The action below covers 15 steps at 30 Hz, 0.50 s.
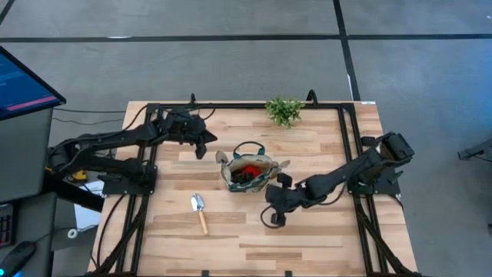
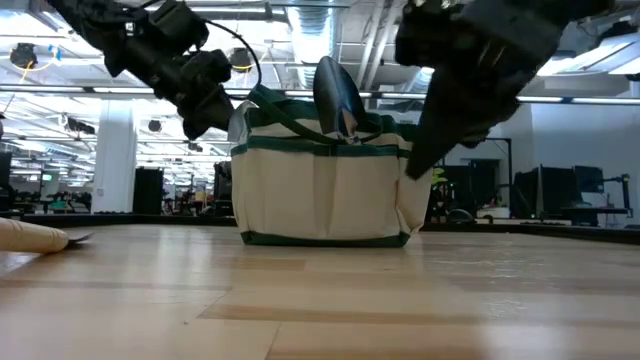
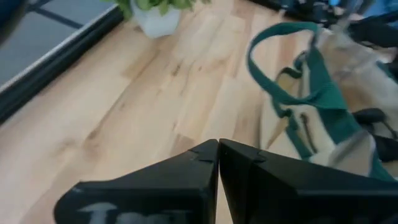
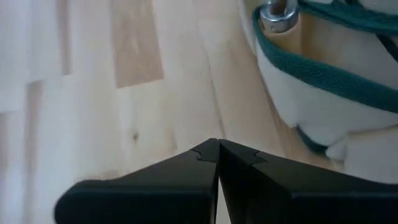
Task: Pick & Place Garden tools in Gardening bag
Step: Adjust the gardening bag
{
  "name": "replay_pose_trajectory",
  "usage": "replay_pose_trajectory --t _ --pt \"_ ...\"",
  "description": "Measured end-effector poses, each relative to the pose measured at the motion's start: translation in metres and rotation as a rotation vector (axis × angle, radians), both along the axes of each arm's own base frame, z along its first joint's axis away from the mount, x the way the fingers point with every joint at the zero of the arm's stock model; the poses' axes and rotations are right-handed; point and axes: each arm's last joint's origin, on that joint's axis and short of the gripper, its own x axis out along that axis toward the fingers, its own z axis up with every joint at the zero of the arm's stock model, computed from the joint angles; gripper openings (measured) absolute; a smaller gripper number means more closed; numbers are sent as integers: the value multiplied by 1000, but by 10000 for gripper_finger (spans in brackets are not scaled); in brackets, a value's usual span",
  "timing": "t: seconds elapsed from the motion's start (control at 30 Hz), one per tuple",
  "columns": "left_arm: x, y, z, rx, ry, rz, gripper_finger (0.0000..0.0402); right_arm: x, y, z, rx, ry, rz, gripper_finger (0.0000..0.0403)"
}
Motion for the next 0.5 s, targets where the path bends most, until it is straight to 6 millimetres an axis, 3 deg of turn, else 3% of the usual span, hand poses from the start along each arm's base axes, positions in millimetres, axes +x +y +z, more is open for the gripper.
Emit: replay_pose_trajectory --t 0.13,0.5 --pt "-3 -1 -9 -27 -14 -33 1 8 -4 -11 -46 -26 -52 0" --pt "3 -12 -28 -92 -85 -130 1 12 -11 -11 -121 -81 -169 0"
